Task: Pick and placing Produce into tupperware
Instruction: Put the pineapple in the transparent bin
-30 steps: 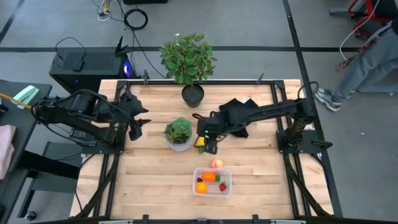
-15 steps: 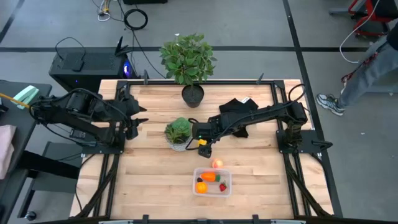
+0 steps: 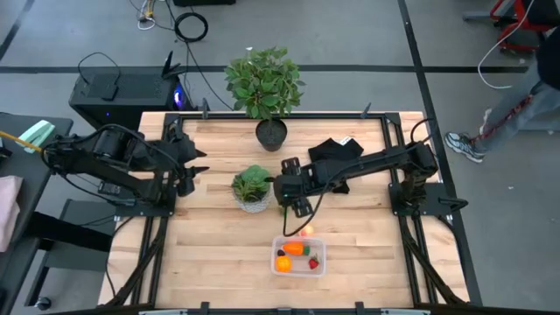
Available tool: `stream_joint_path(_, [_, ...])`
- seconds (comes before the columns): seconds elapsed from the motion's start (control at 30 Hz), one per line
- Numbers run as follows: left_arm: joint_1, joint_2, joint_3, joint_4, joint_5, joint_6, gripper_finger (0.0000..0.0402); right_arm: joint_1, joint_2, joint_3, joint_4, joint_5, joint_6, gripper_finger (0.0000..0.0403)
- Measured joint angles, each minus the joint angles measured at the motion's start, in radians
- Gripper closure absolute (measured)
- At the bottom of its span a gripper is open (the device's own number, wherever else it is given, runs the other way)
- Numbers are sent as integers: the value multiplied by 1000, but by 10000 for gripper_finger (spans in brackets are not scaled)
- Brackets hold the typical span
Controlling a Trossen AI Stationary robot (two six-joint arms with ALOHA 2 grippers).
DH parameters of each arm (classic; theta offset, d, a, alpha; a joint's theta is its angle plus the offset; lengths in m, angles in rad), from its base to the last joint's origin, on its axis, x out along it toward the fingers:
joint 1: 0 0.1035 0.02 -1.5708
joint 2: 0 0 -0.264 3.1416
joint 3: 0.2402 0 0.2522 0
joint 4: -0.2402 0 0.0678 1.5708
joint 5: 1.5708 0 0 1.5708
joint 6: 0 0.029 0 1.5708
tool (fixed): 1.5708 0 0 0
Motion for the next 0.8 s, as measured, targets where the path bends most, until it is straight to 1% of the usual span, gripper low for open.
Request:
stream_joint_path(0.07, [0, 0, 0, 1, 0, 0, 214, 0, 0, -5, -13, 27, -29, 78])
stream_joint_path(0.17, [0, 0, 0, 8, -5, -1, 216, 4, 7, -28, -35, 95, -78, 78])
stream_joint_path(0.27, [1, 2, 0, 18, -8, -16, 220, 9, 8, -72, -74, 105, -103, 79])
stream_joint_path(0.33, [1, 2, 0, 26, -12, -28, 220, 9, 2, -115, -98, 95, -66, 81])
stream_joint_path(0.47, [1, 2, 0, 29, -14, -84, 219, 9, -30, -199, -169, 87, 62, 86])
stream_joint_path(0.53, [1, 2, 0, 29, -14, -105, 220, 8, -69, -246, -171, 63, 116, 92])
stream_joint_path(0.63, [3, 2, 0, 30, -15, -133, 224, 13, -157, -340, -145, 21, 139, 103])
stream_joint_path(0.7, [3, 2, 0, 31, -15, -158, 225, 13, -240, -416, -118, -10, 158, 113])
stream_joint_path(0.8, [3, 2, 0, 32, -15, -188, 224, 13, -389, -524, -82, -52, 227, 127])
